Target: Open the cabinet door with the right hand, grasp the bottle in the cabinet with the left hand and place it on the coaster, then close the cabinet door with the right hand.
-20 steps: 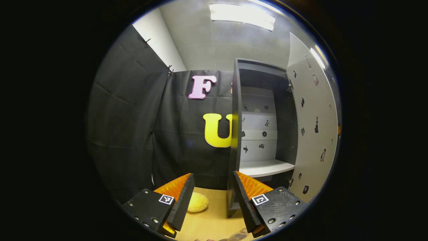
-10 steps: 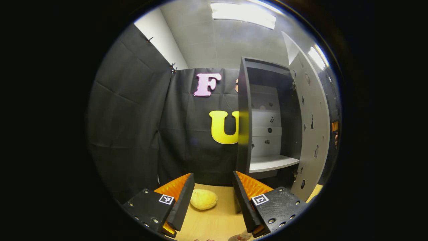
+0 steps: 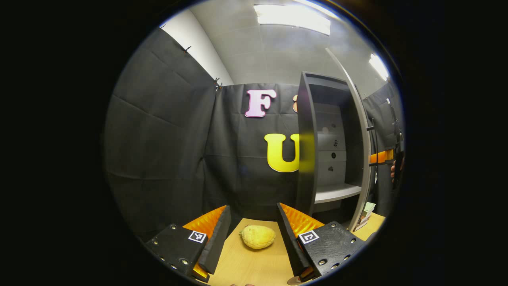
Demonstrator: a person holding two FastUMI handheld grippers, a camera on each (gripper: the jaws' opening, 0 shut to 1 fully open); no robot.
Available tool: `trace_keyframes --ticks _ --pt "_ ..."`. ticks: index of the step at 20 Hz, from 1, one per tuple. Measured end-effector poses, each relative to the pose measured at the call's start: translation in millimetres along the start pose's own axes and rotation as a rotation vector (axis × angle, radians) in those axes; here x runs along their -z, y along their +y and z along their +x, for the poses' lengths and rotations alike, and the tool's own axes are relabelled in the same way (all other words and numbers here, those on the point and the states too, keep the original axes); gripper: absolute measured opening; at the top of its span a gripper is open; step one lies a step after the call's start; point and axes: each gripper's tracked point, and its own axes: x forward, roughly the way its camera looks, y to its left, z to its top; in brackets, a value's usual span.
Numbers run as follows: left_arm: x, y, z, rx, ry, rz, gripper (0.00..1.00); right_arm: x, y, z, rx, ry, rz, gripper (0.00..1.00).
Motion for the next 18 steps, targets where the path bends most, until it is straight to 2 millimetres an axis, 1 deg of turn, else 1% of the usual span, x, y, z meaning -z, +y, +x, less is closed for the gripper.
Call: trace_keyframes --ticks 2,4,9,12,14,15,18 --pt "4.1 9.8 -1.1 -0.012 0.005 0.002 0.66 0.1 0.3 -2.2 0.007 -0.003 0.014 0.96" --pt "6.0 17.2 -1.5 -0.021 0.011 0.008 0.66 1.3 1.0 -0.2 0.012 -0.005 0.031 0.96" --pt "8.5 18.6 1.0 -0.009 0.022 0.003 0.66 0.5 0.6 -1.2 0.045 -0.015 0.038 0.96" --pt "5.8 7.9 4.2 0.024 0.026 0.012 0.66 -5.0 1.9 -5.8 0.073 -0.040 0.030 0.96" --pt "4.3 -3.7 4.8 0.051 0.028 0.015 0.66 -14.0 8.0 -14.8 0.058 -0.062 0.028 0.97" --pt "1.0 -10.2 4.4 0.058 0.024 0.017 0.66 -18.5 8.4 -22.6 0.053 -0.074 0.015 0.96" --pt "-8.3 -40.3 -0.2 0.076 0.009 0.022 0.66 -29.3 0.3 -59.9 0.052 -0.090 -0.054 0.98"
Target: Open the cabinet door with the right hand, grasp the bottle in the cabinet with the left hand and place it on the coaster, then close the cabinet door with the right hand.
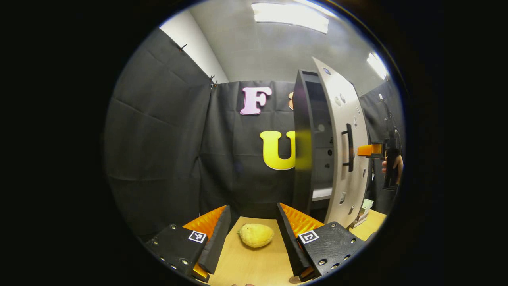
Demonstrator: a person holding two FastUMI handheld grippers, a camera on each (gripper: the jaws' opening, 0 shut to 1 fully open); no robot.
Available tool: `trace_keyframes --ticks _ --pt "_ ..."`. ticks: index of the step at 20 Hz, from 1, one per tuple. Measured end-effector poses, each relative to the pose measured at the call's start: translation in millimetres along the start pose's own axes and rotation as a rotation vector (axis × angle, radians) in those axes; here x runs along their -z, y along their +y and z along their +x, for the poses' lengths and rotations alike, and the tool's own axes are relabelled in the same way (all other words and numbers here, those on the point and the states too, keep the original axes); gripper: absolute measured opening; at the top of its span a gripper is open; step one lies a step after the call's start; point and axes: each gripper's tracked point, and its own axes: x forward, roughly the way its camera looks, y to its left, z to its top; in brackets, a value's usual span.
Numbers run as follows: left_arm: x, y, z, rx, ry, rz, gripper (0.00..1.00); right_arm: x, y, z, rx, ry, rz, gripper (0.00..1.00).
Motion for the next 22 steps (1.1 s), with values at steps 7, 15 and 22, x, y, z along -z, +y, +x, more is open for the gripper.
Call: trace_keyframes --ticks 7,15,22 --pt "-22.2 -97.6 -18.3 0.034 -0.012 0.032 0.66 -18.2 -60.1 -98.7 0.006 -0.013 -0.075 0.98" --pt "-48.9 -190.0 -65.9 0.036 -0.027 0.062 0.66 -10.3 -156.7 -192.8 0.069 -0.003 -0.134 0.98" --pt "-49.1 -221.5 -86.6 0.034 -0.018 0.102 0.66 13.8 -190.7 -233.3 0.093 0.047 -0.110 0.98"
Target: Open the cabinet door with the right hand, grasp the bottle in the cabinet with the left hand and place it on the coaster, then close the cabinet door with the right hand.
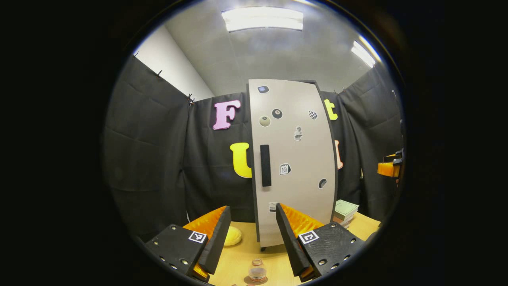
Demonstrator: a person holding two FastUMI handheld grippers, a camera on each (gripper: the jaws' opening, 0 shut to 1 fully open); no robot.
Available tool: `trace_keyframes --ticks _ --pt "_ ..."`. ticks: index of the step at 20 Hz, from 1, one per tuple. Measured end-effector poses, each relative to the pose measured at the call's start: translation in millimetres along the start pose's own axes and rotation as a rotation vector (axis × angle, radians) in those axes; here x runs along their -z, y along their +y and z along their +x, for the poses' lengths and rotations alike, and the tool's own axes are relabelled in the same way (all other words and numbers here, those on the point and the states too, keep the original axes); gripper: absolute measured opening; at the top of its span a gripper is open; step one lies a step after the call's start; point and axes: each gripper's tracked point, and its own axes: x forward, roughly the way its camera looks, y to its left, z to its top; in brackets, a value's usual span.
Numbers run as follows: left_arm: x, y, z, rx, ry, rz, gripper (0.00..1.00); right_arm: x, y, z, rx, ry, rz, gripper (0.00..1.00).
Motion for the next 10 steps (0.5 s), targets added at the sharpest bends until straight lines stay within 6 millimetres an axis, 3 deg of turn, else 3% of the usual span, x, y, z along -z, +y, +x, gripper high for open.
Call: trace_keyframes --ticks 5,10 --pt "0.0 7.3 -9.3 0.021 -0.007 0.010 0.66 8.8 0.3 -11.7 0.037 0.013 0.005 0.98" --pt "1.6 32.4 -14.5 0.013 -0.004 -0.006 0.66 -0.5 19.9 -14.2 0.046 -0.012 0.003 0.98"
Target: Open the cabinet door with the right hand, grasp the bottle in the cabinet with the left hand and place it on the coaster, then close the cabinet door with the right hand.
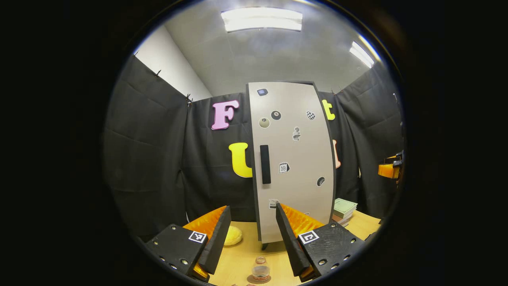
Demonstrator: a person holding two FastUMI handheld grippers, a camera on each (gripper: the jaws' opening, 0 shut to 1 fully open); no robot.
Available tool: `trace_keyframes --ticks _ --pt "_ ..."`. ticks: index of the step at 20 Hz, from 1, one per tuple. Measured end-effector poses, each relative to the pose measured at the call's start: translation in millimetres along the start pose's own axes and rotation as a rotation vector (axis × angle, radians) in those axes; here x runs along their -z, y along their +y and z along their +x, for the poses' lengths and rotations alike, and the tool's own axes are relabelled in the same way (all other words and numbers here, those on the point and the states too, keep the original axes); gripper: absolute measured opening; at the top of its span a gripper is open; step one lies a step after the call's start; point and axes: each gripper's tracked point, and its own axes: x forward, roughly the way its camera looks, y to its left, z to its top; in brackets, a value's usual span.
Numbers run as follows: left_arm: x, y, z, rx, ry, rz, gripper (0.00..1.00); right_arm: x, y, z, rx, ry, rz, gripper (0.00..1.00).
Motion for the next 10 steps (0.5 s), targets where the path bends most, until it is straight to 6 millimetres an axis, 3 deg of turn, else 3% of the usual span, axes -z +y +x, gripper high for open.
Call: trace_keyframes --ticks 5,6,7,10 --pt "2.7 17.3 -3.9 -0.012 0.007 0.014 0.66 -7.7 18.7 -0.7 -0.009 -0.017 0.002 0.98" --pt "0.6 20.7 -5.5 -0.013 0.005 0.016 0.66 -10.4 21.8 -1.6 -0.010 -0.025 0.006 0.93" --pt "-0.8 24.6 -7.7 -0.015 0.003 0.018 0.66 -12.7 24.5 -1.7 -0.011 -0.030 0.006 0.98" --pt "-2.2 29.8 -12.9 -0.017 -0.001 0.020 0.66 -14.4 29.5 -0.8 -0.008 -0.030 0.003 0.98"
